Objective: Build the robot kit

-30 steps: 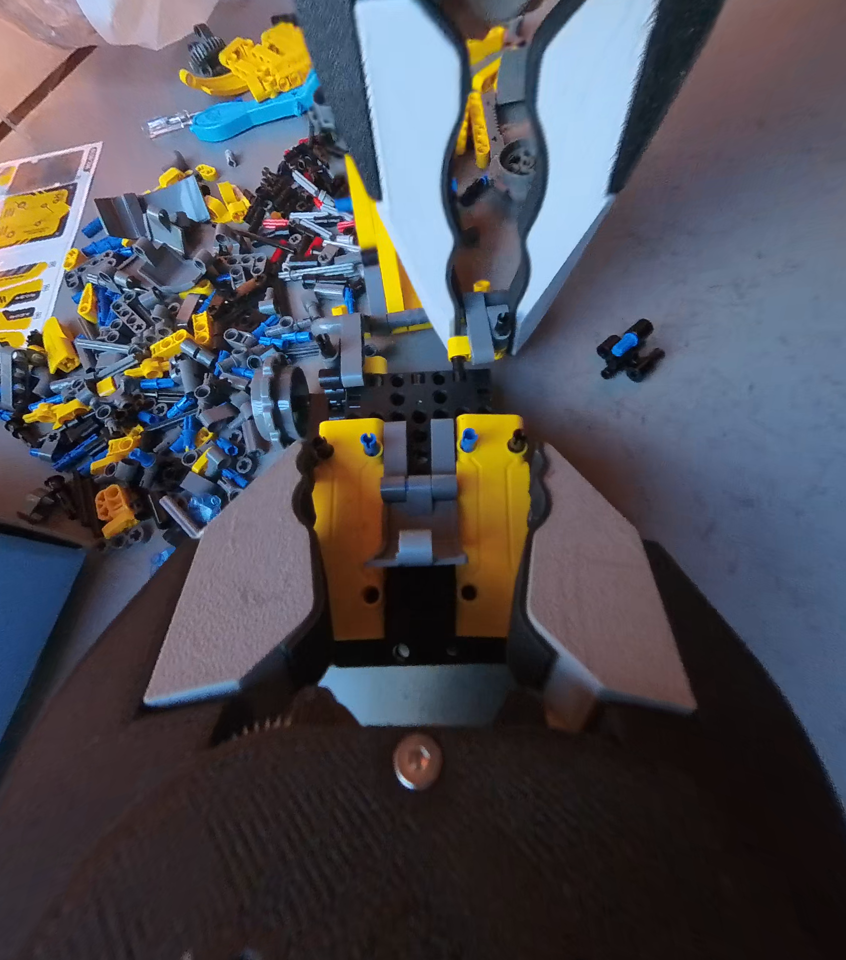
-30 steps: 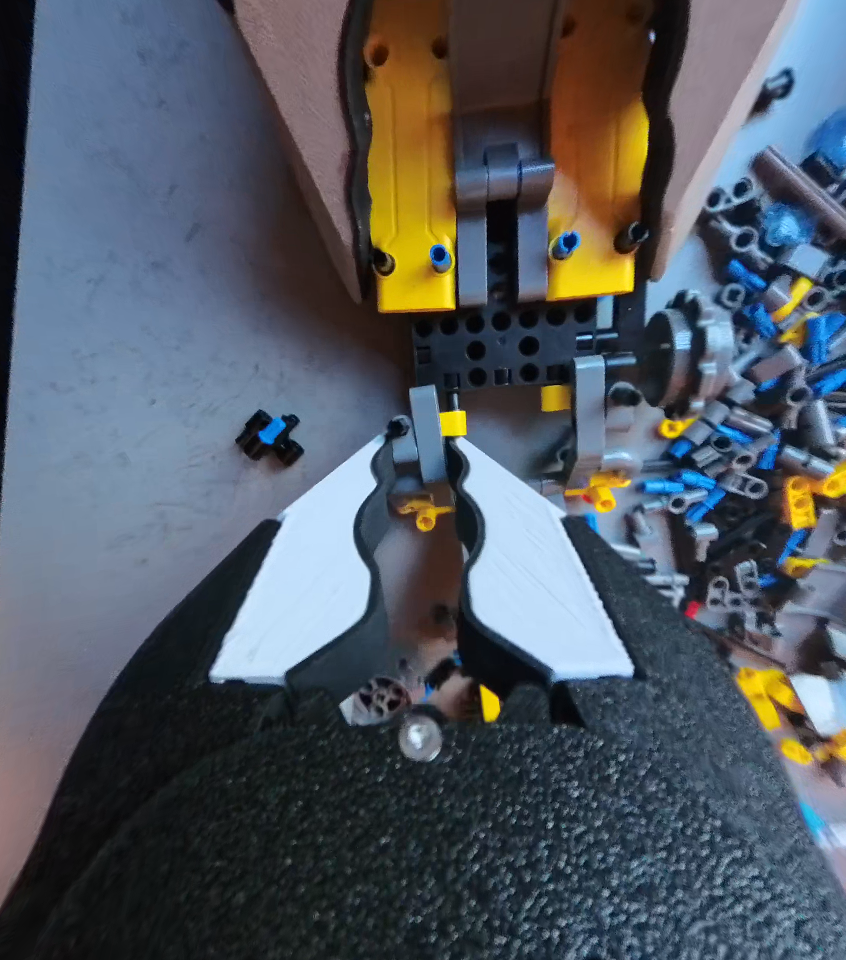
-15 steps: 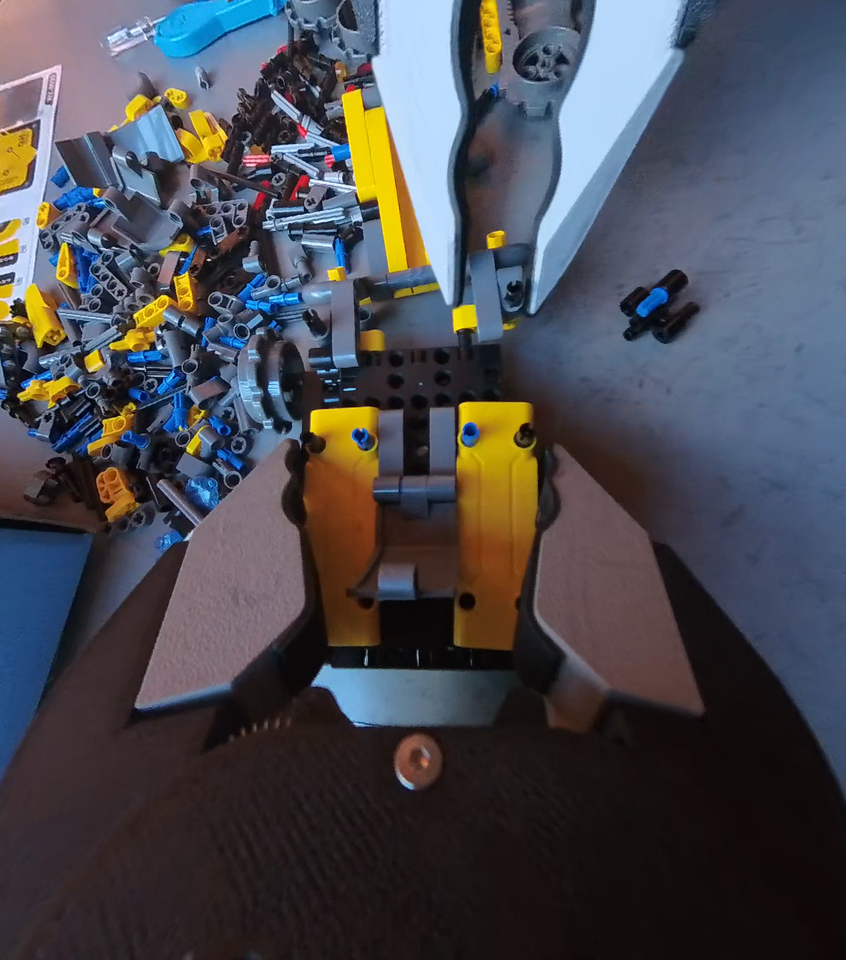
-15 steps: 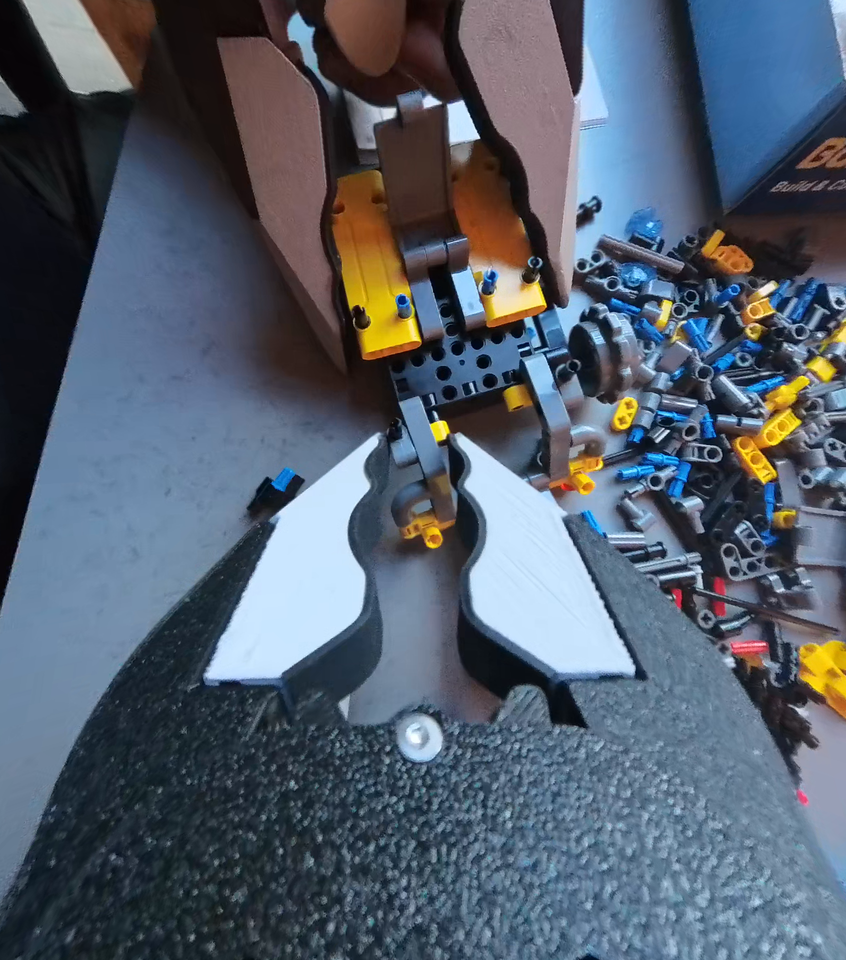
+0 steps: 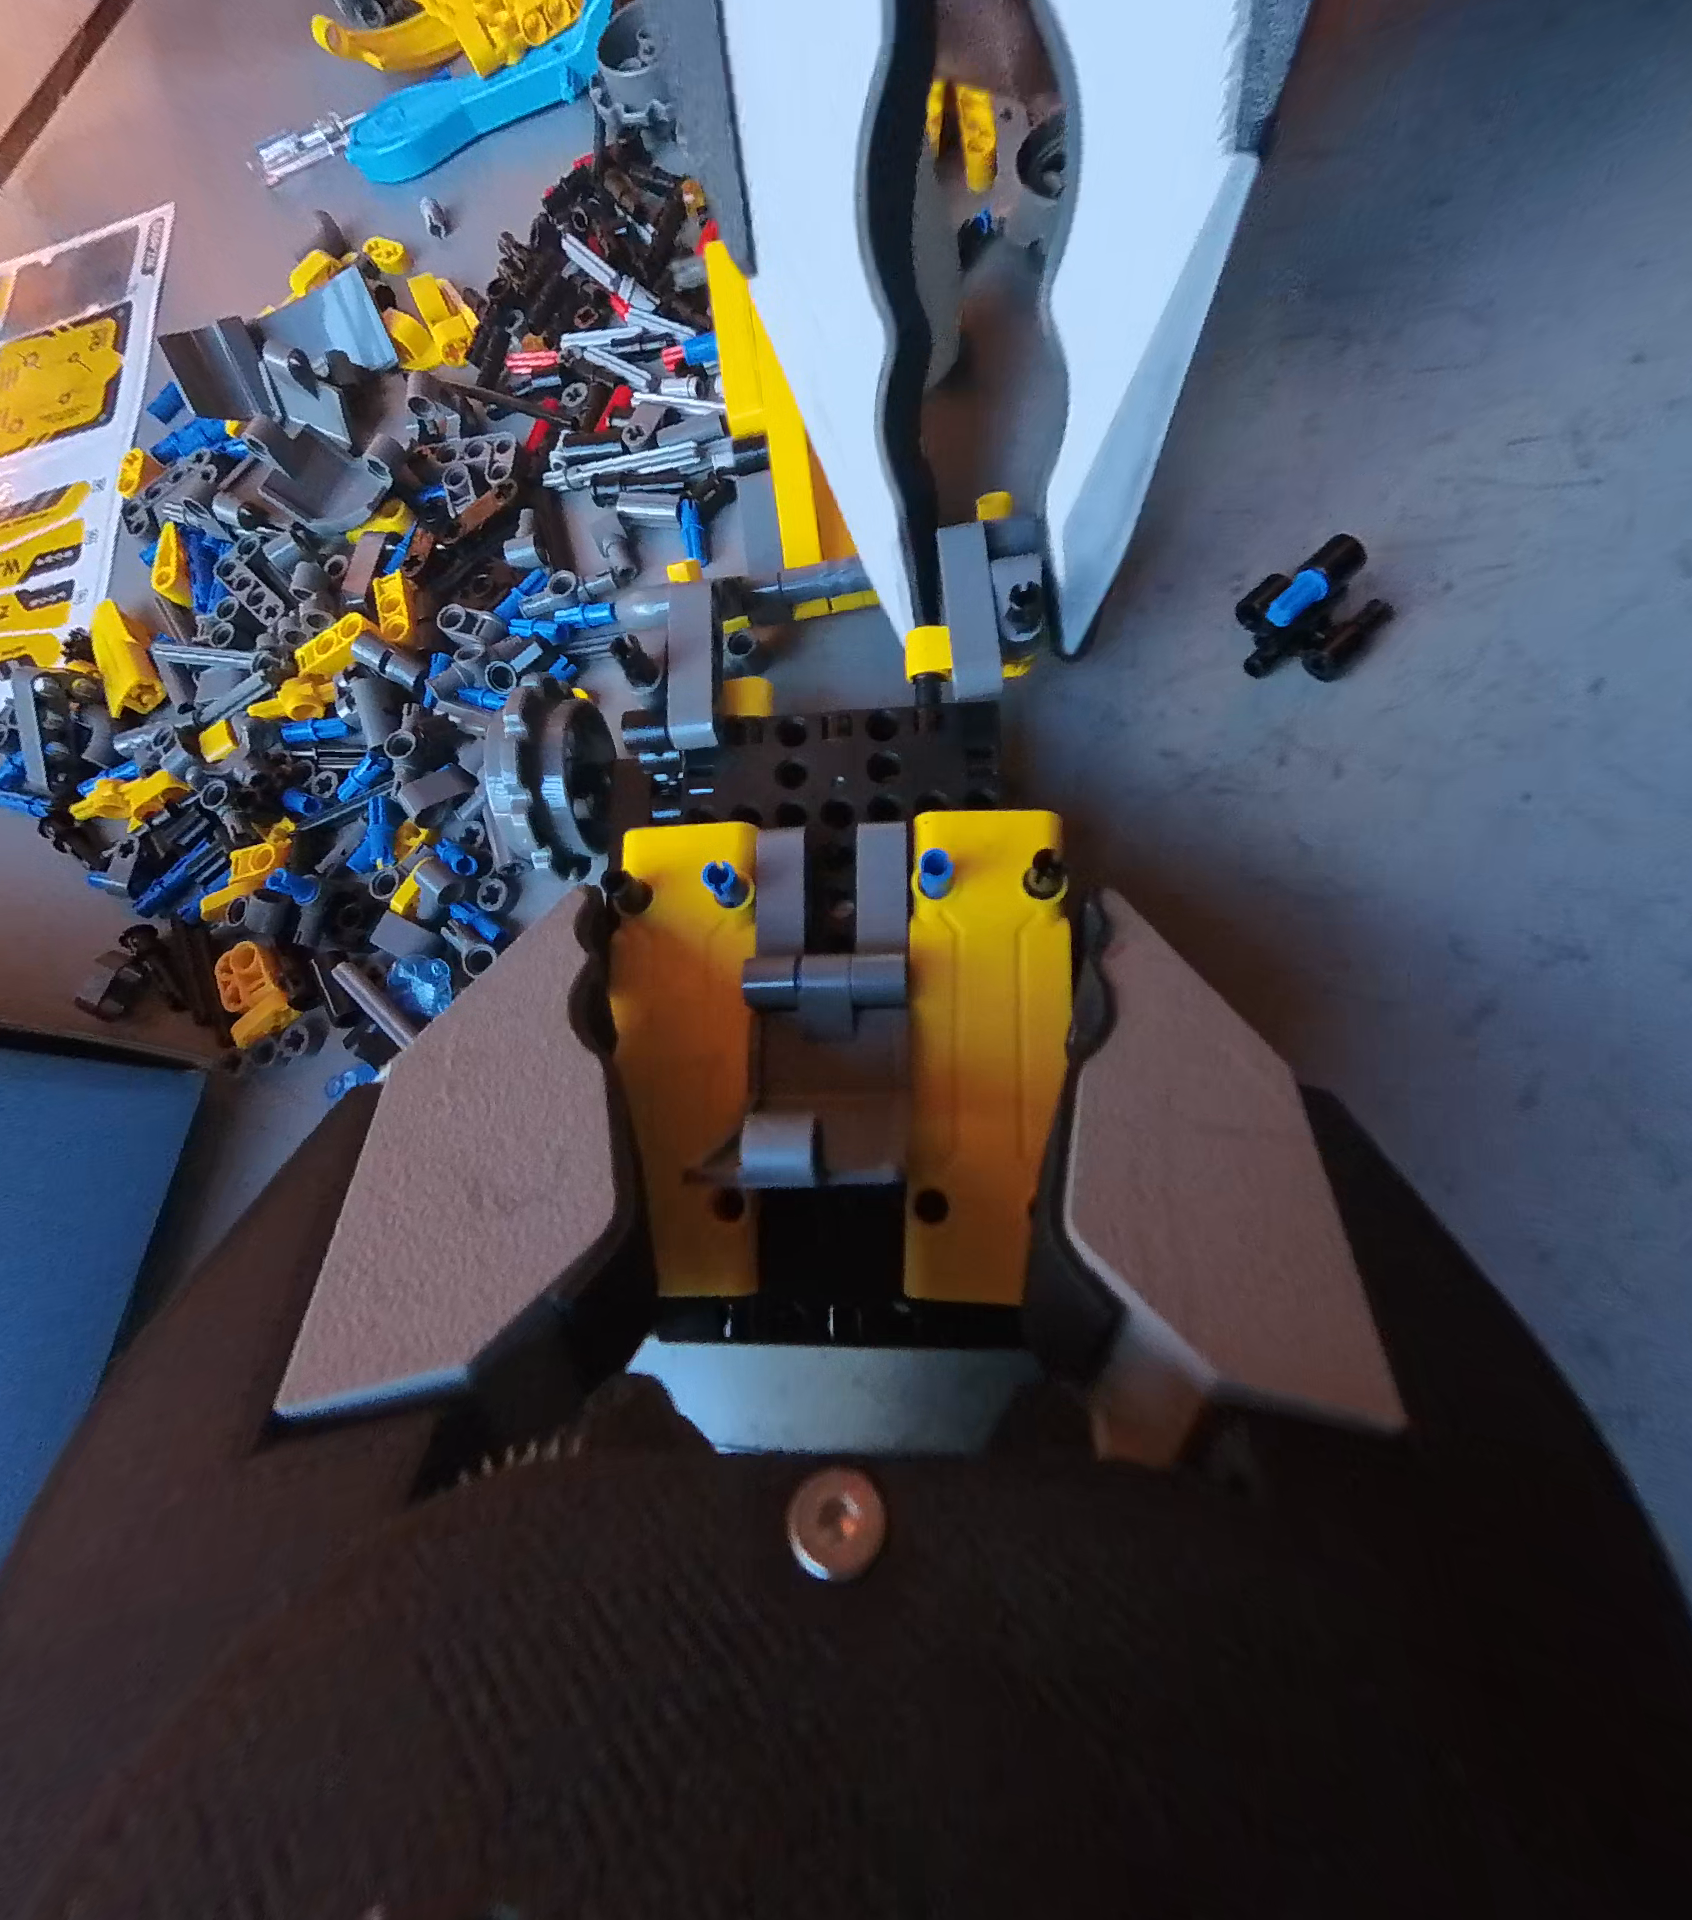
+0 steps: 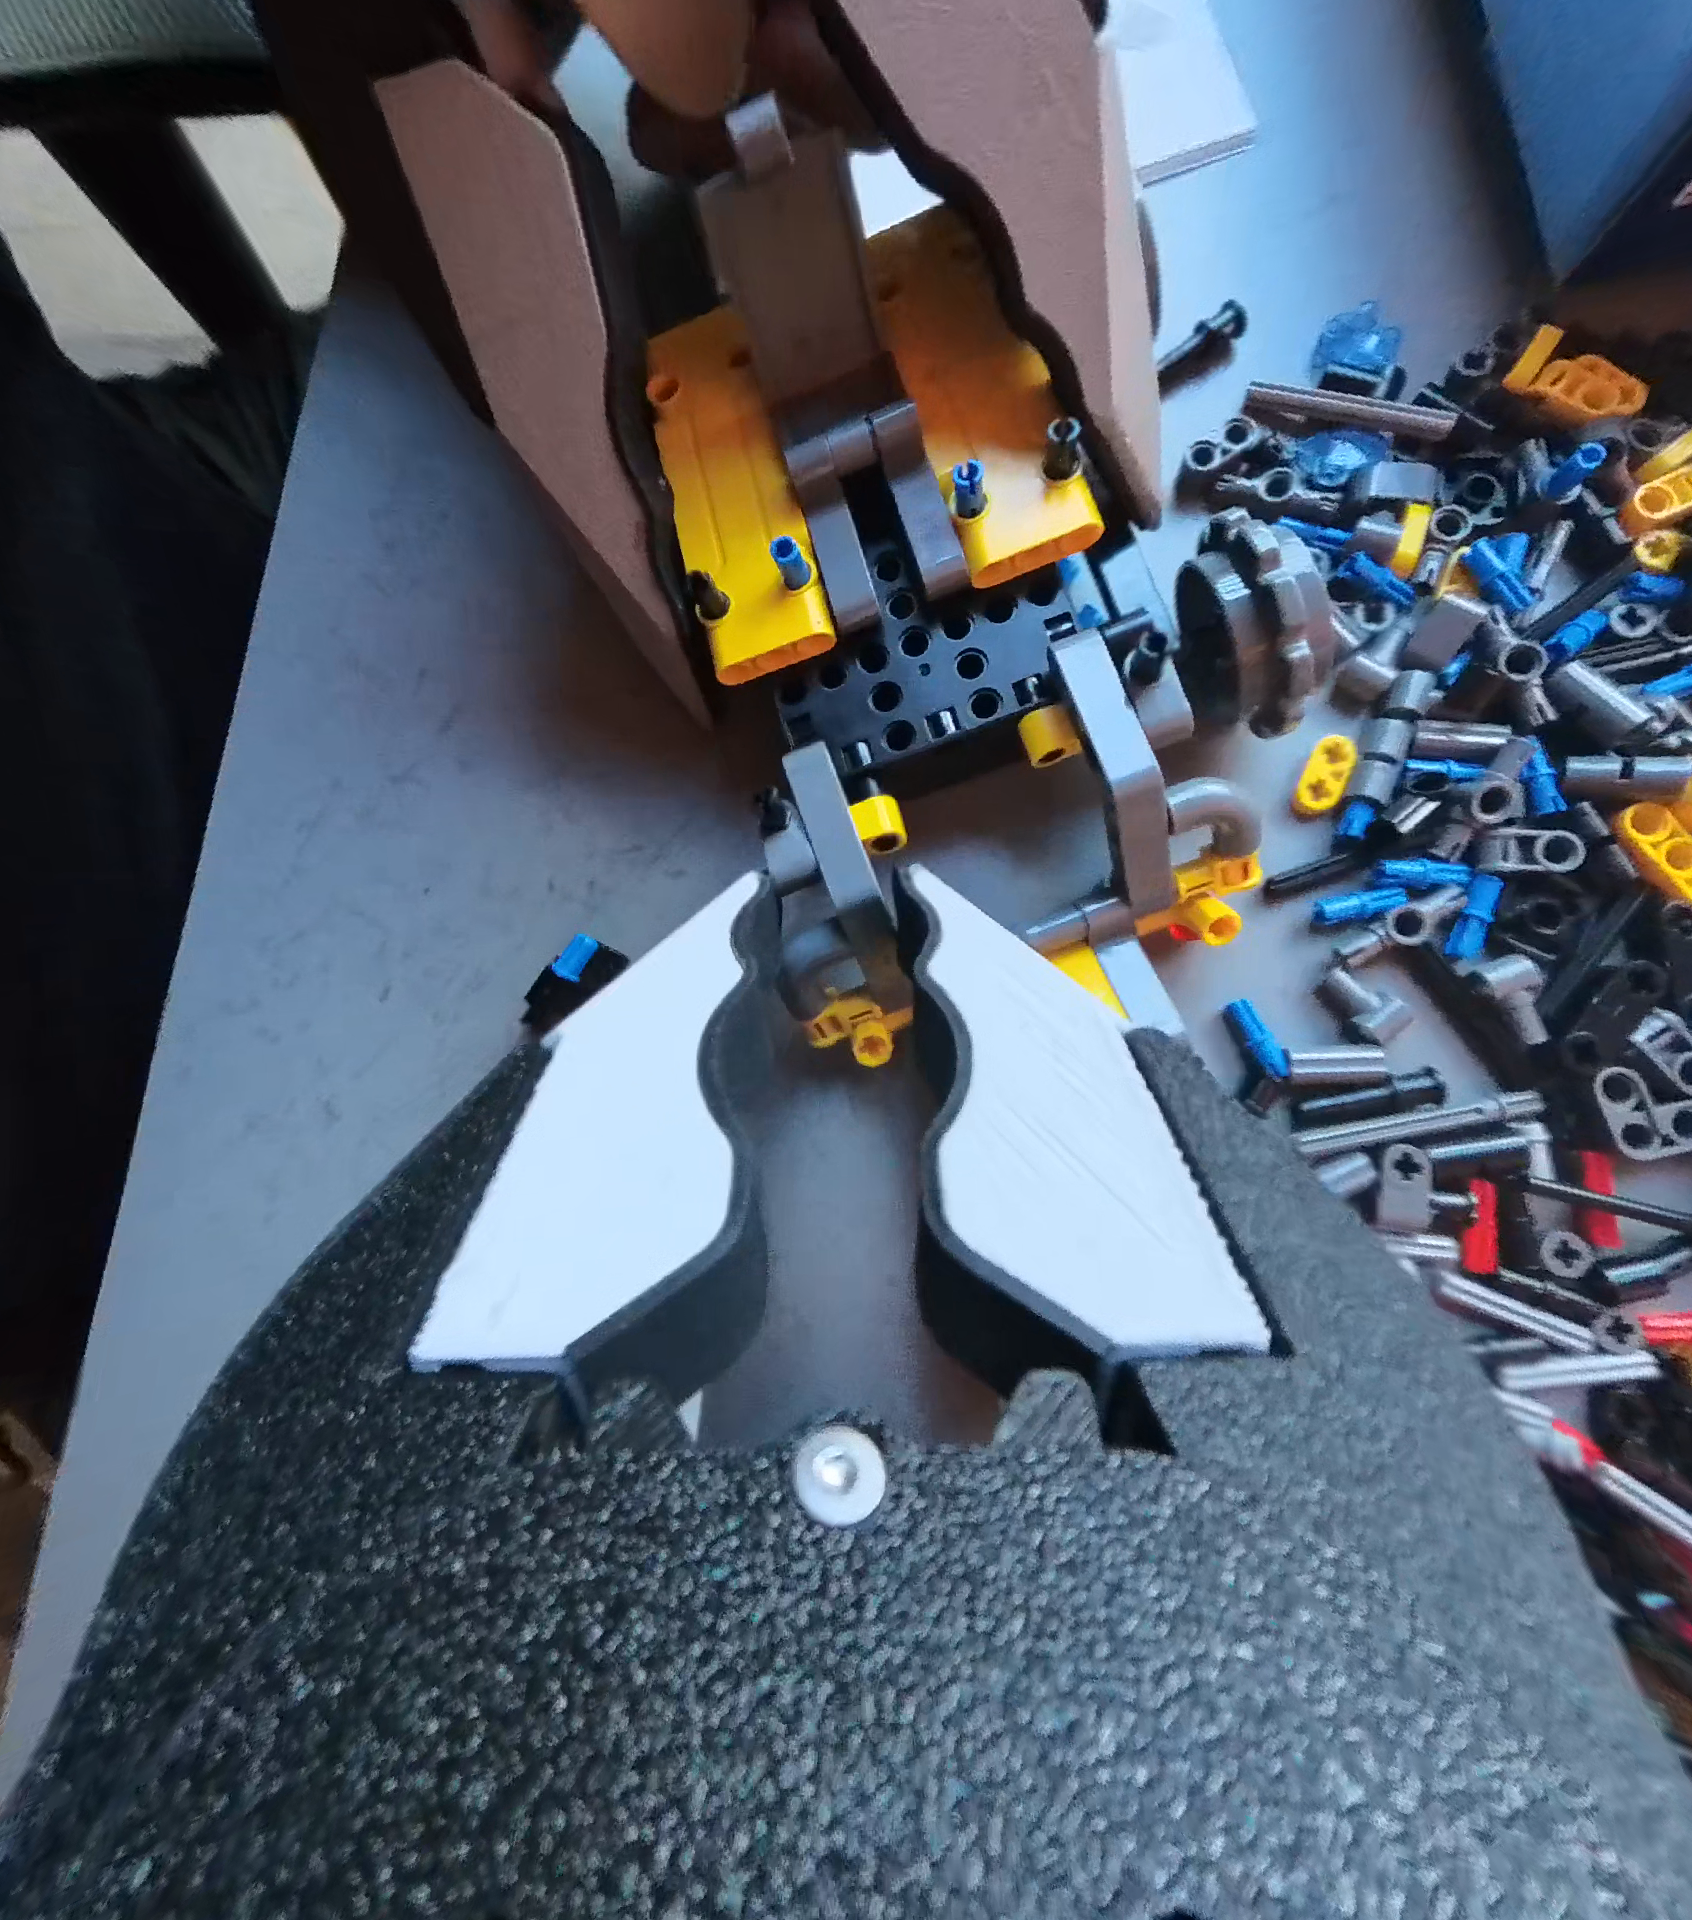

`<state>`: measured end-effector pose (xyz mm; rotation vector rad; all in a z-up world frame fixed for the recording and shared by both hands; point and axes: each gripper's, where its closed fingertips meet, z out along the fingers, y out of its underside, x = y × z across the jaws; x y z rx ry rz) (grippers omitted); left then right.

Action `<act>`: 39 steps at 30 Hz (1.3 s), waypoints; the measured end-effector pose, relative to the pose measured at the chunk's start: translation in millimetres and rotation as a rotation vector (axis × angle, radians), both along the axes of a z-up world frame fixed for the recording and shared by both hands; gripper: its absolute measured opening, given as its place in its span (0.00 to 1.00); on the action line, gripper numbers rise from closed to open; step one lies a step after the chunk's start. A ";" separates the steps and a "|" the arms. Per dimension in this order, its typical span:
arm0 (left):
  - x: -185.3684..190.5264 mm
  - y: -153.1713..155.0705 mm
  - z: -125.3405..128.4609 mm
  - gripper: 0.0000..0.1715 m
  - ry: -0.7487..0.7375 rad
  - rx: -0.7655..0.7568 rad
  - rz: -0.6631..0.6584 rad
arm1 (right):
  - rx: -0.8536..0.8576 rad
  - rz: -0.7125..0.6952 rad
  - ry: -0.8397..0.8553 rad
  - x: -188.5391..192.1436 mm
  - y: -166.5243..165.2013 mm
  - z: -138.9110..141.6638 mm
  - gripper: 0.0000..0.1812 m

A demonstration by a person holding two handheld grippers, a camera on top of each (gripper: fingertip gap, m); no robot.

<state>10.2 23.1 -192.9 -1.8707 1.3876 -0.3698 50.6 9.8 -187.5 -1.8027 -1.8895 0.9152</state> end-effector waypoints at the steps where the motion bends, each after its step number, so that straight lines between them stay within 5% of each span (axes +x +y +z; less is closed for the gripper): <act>1: 0.4 0.0 0.2 0.50 -0.004 0.006 0.001 | -0.031 0.003 0.002 -0.3 -1.6 -0.5 0.13; 10: 0.8 0.0 1.0 0.50 -0.011 0.034 0.008 | -0.015 0.055 -0.085 -3.3 -4.4 -6.0 0.12; 16: 0.1 -0.3 1.0 0.50 -0.014 0.027 0.005 | -0.047 -0.038 0.013 -7.1 -4.4 -4.9 0.12; 21: 2.1 1.4 1.0 0.50 -0.013 0.033 0.009 | -0.030 -0.045 -0.075 -3.6 -2.6 -5.5 0.13; 28: 2.6 1.9 1.2 0.50 -0.017 0.033 0.007 | 0.169 -0.130 -0.110 4.1 7.7 0.5 0.18; 33: 3.4 0.5 1.2 0.50 -0.017 0.024 -0.012 | 0.389 -0.061 -0.070 -1.4 4.0 10.8 0.12; 39: 3.4 2.3 7.6 0.50 -0.042 -0.126 -0.033 | 0.493 0.046 -0.157 -3.9 10.2 5.8 0.18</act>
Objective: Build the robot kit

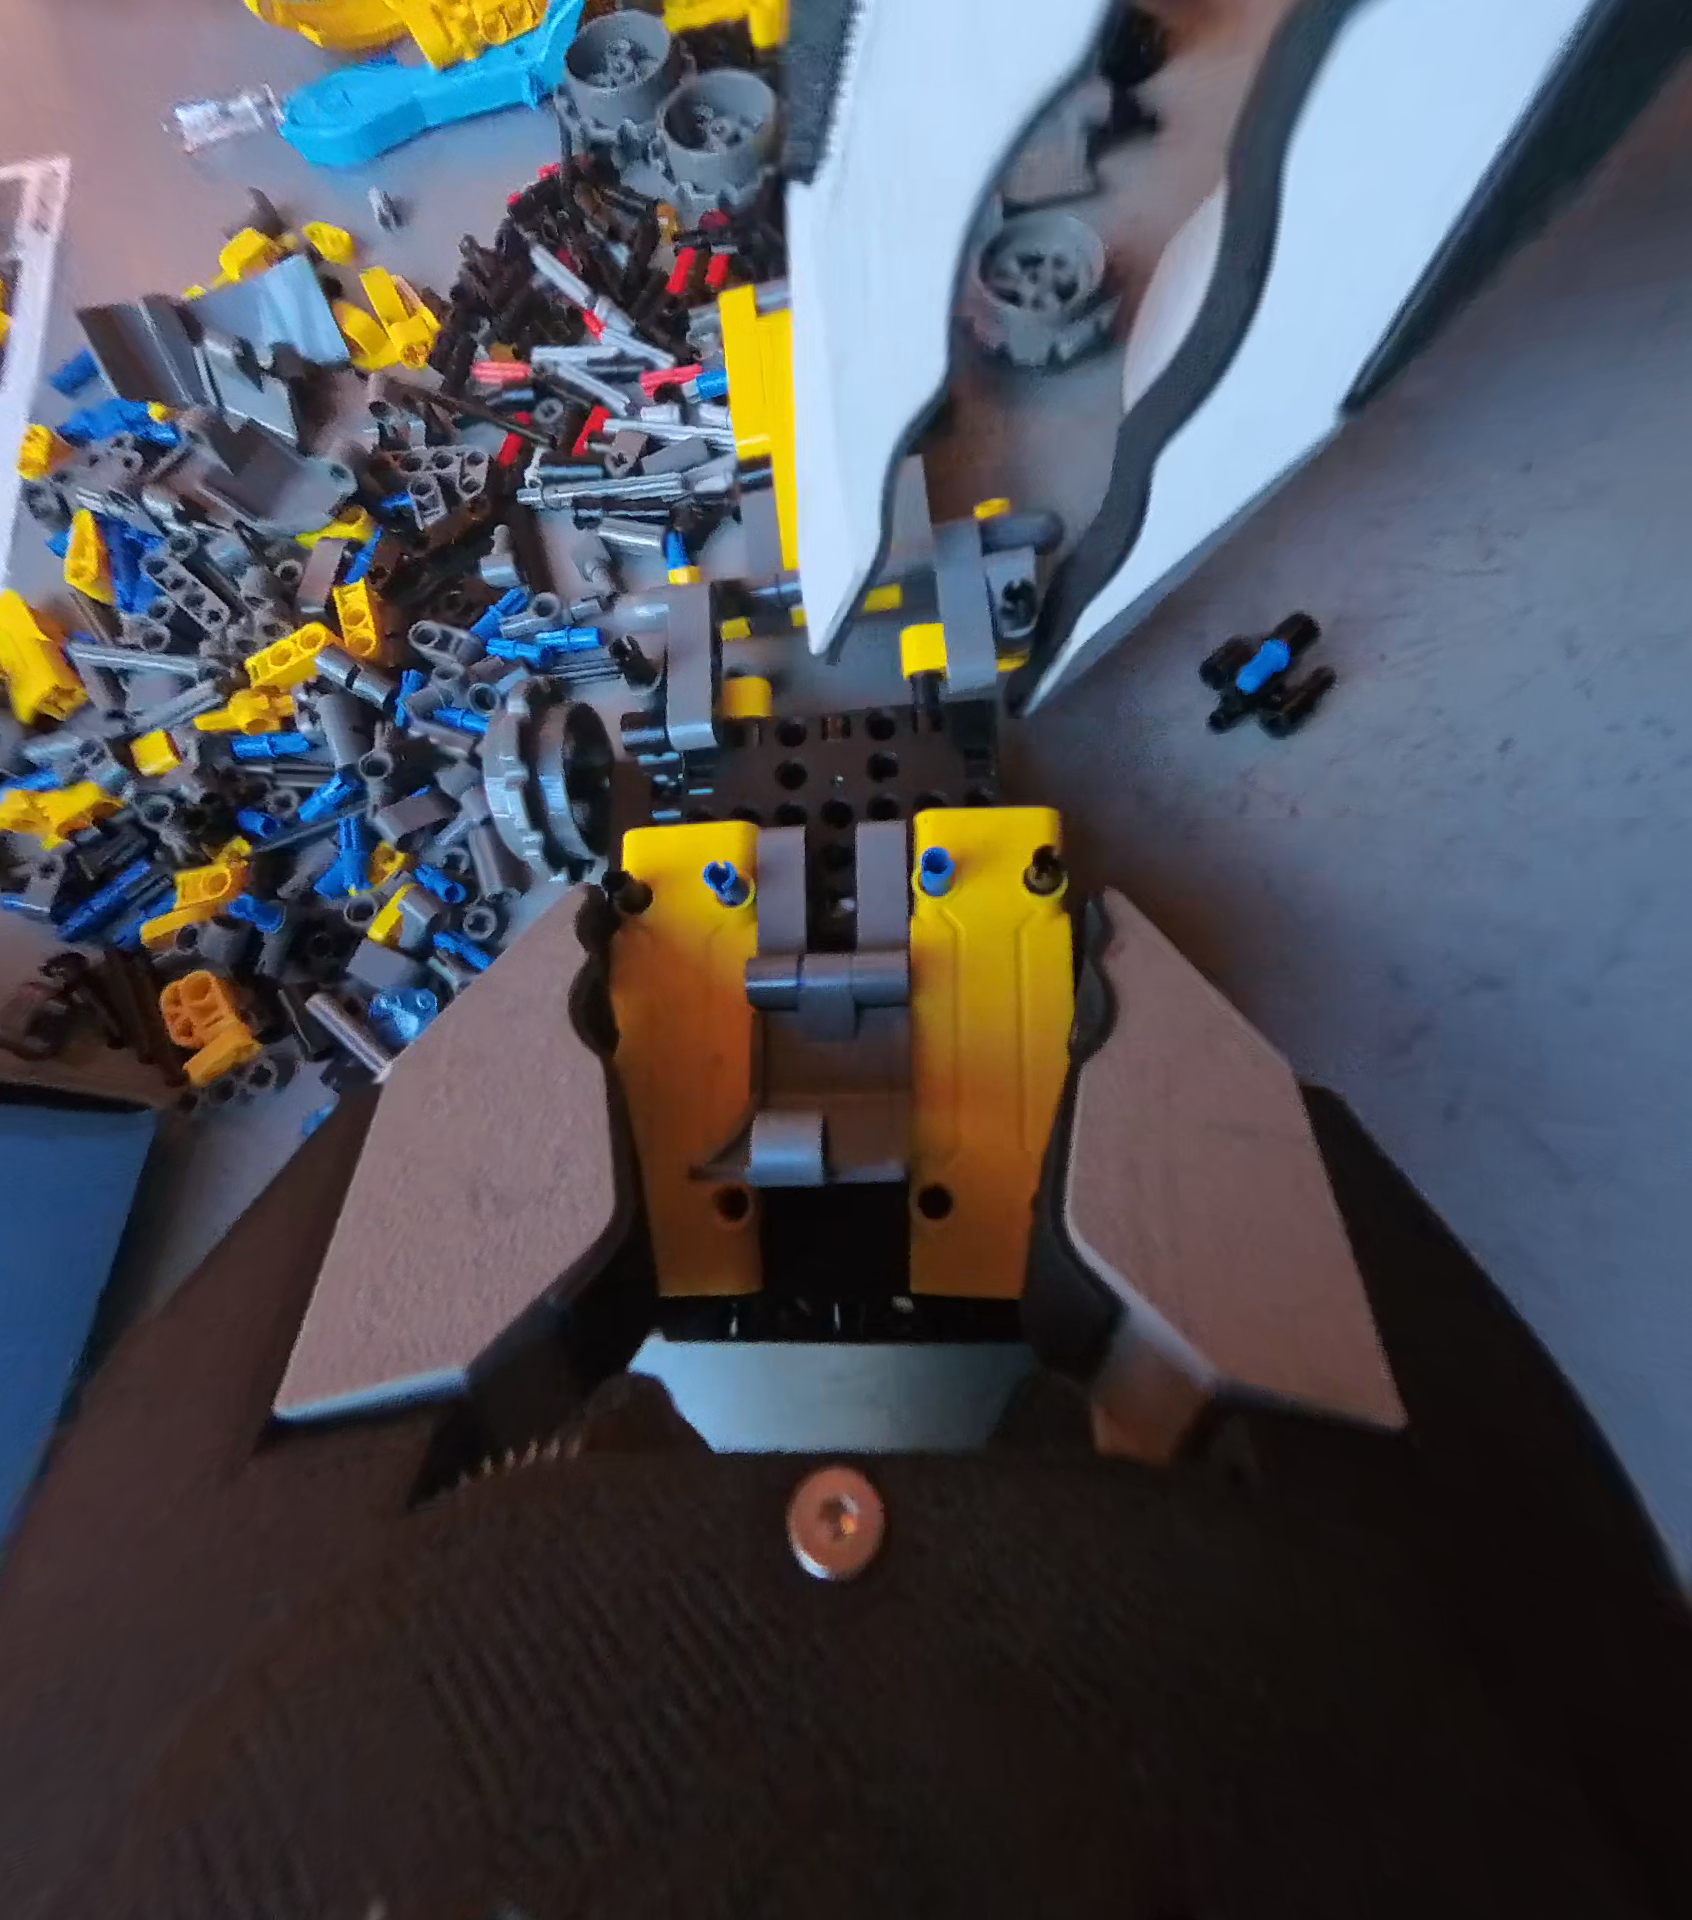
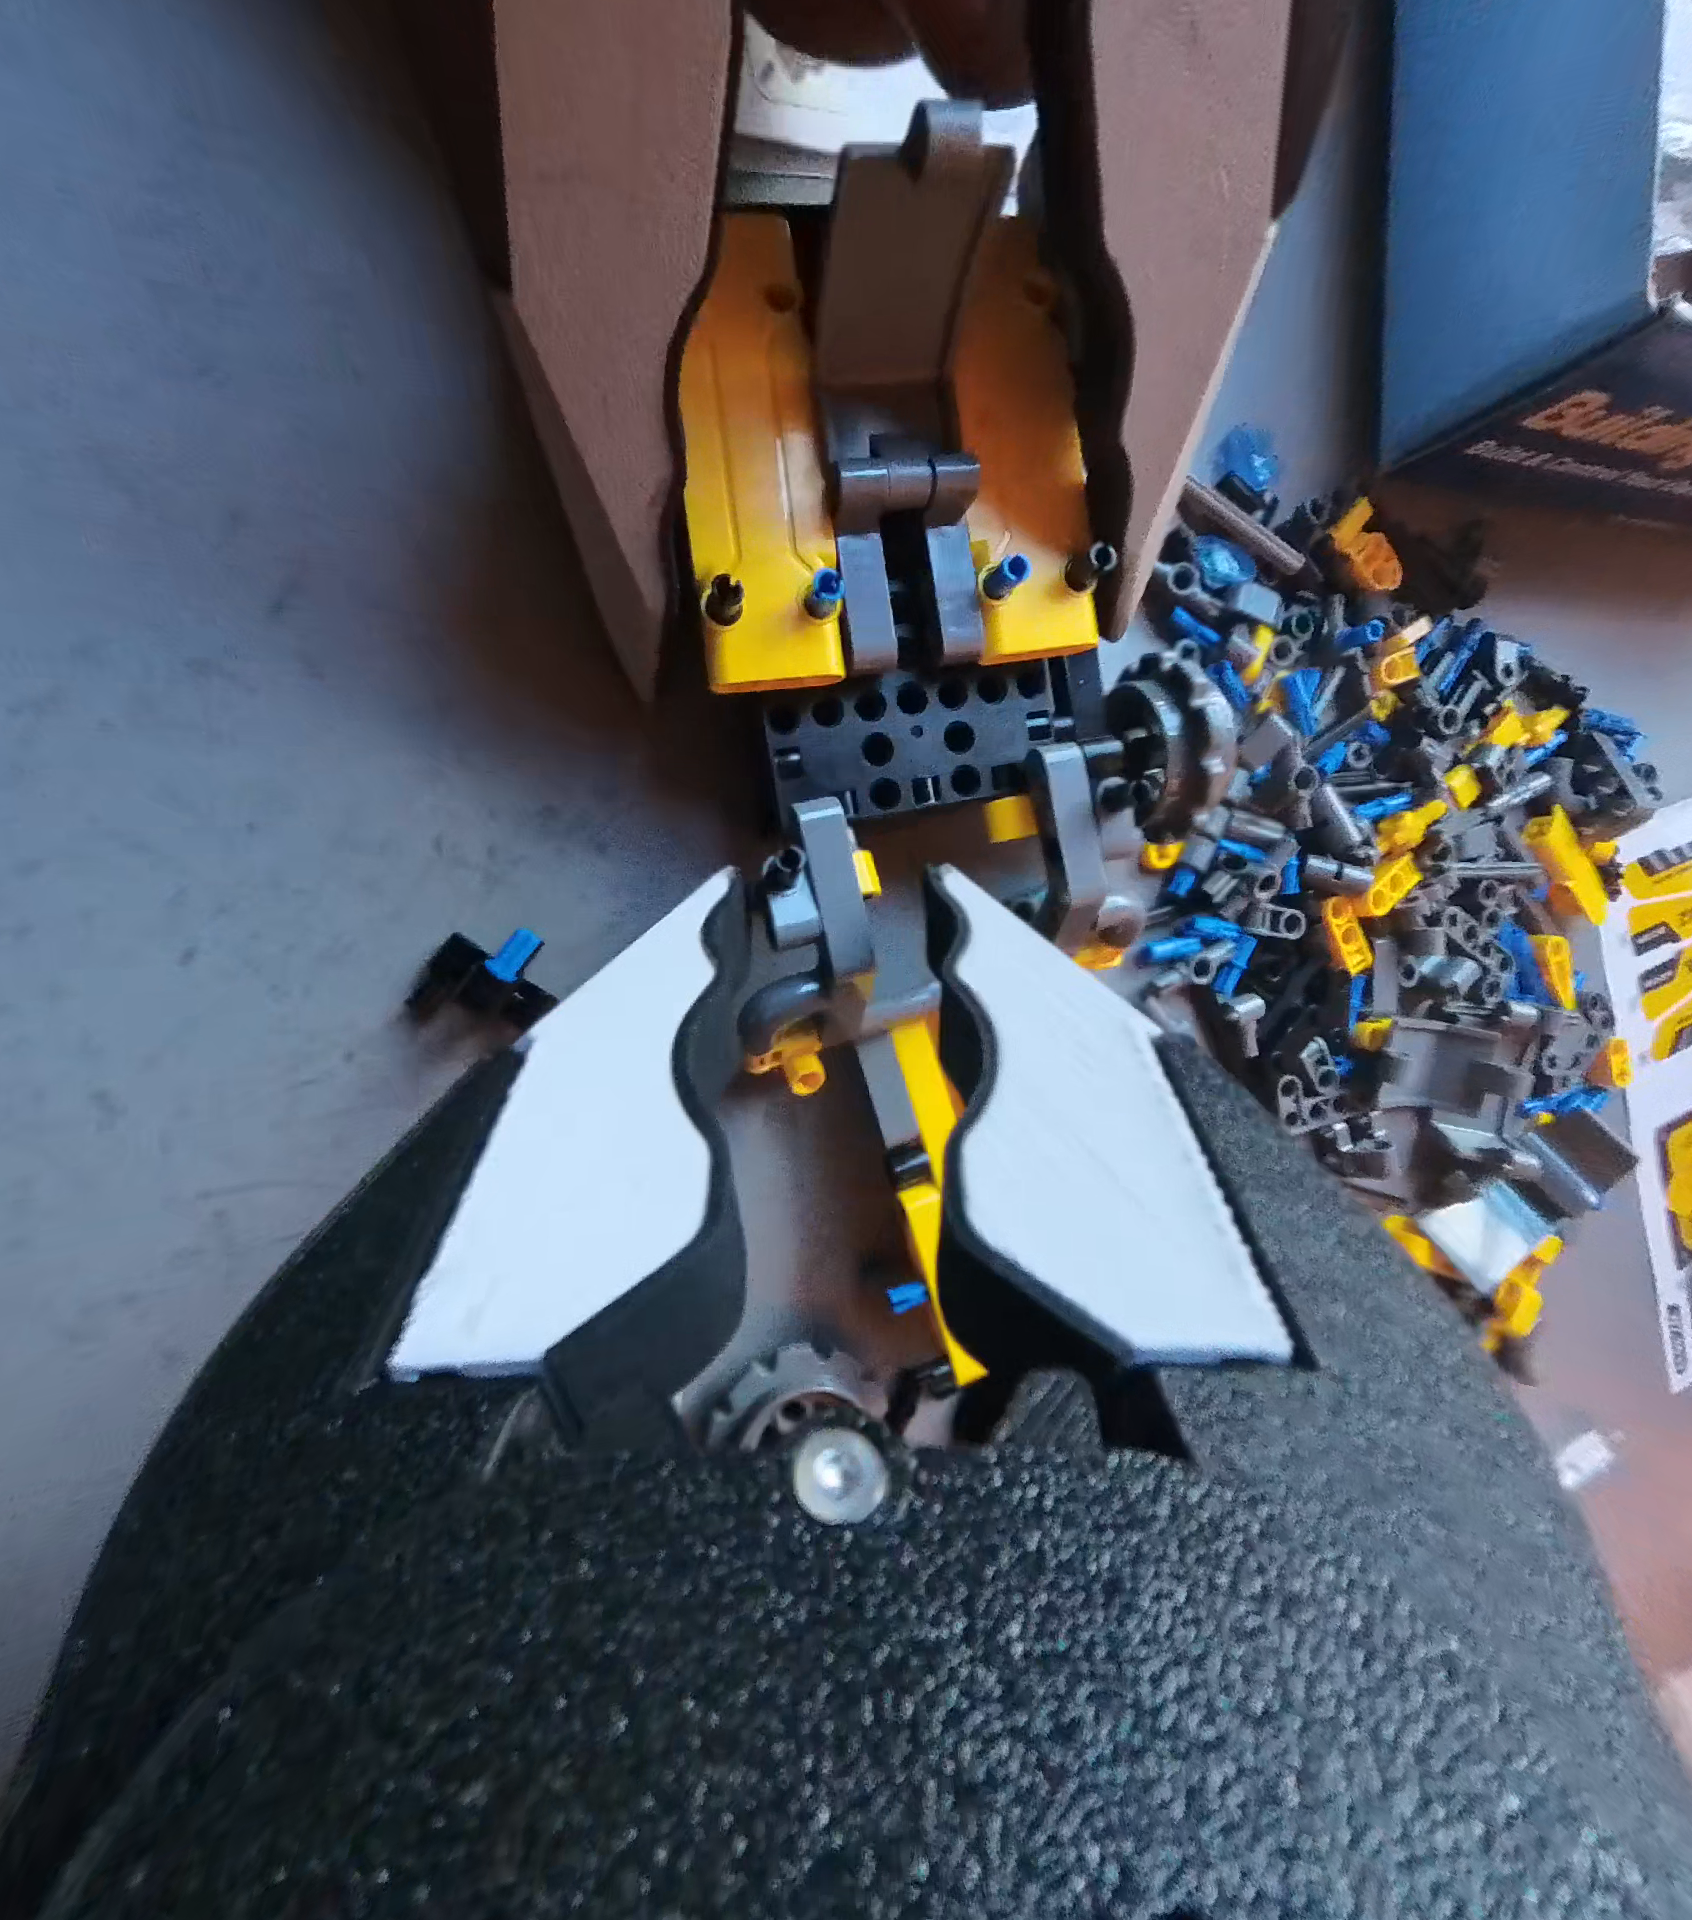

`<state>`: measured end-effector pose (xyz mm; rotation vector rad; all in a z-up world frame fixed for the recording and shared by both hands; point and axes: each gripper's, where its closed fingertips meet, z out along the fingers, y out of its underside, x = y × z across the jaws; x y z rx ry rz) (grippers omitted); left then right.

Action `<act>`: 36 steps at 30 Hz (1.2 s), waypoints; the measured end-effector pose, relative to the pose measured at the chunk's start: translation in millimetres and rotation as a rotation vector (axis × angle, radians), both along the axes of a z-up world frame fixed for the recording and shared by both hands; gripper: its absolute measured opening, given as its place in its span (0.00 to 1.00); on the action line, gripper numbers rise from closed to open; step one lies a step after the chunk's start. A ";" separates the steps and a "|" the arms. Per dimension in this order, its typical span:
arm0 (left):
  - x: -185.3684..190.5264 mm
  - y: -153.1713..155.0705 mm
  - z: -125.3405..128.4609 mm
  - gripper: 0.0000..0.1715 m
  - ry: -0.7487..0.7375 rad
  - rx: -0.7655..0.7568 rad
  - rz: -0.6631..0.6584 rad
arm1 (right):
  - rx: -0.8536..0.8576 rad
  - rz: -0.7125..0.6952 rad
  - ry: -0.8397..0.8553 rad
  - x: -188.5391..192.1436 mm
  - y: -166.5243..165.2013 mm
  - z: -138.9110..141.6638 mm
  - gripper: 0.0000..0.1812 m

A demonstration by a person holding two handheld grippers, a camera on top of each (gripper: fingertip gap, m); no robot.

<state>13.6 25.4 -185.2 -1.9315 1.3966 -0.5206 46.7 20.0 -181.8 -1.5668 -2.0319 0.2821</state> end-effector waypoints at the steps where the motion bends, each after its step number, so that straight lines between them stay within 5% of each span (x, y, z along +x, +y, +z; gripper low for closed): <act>1: -0.4 0.8 3.6 0.50 -0.024 -0.058 0.001 | 0.027 -0.010 -0.006 -0.5 3.7 1.5 0.20; 7: -4.6 -4.9 25.9 0.50 -0.166 -0.463 -0.057 | 0.083 -0.096 0.124 1.3 12.0 26.5 0.18; 14: -3.9 -22.7 40.5 0.51 -0.251 -0.797 -0.150 | -0.188 -0.151 0.305 -3.4 -4.6 48.9 0.15; 21: -9.4 2.5 82.6 0.41 -0.294 -0.547 -0.053 | -0.306 -0.287 0.322 -4.2 8.9 52.5 0.09; 26: -11.7 -10.9 103.9 0.47 -0.061 0.012 0.139 | -0.323 -0.310 0.267 -6.2 15.3 49.2 0.08; 28: -5.1 -20.6 97.3 0.47 0.079 0.201 0.160 | -0.334 -0.319 0.252 -8.5 16.9 51.2 0.08; 33: -4.6 -21.2 59.8 0.35 0.351 0.345 0.129 | -0.389 -0.358 0.216 -13.2 17.5 53.0 0.08; 36: -9.9 -13.6 57.7 0.23 0.464 0.450 0.110 | -0.436 -0.376 0.198 -14.5 12.5 51.1 0.08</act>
